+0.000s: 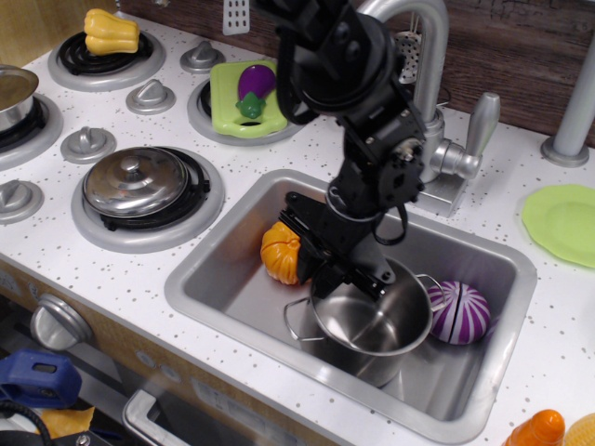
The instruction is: Flip pot upright in sink
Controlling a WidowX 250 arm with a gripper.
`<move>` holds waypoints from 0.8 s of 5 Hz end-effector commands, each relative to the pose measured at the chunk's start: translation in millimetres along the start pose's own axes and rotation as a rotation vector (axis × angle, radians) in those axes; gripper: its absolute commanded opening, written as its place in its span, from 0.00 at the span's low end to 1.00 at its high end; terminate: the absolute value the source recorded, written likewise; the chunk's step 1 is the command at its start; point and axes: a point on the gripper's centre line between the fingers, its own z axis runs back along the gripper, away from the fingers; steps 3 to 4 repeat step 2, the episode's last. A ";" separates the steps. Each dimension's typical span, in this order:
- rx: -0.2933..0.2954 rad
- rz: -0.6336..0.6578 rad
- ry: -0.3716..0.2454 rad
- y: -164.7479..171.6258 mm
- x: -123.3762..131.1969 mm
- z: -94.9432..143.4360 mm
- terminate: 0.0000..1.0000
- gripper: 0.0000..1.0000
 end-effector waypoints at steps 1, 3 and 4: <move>-0.003 0.014 -0.086 4.0 13.5 23.5 0.00 1.00; -0.003 0.014 -0.086 4.0 13.5 23.5 1.00 1.00; -0.003 0.014 -0.086 4.0 13.5 23.5 1.00 1.00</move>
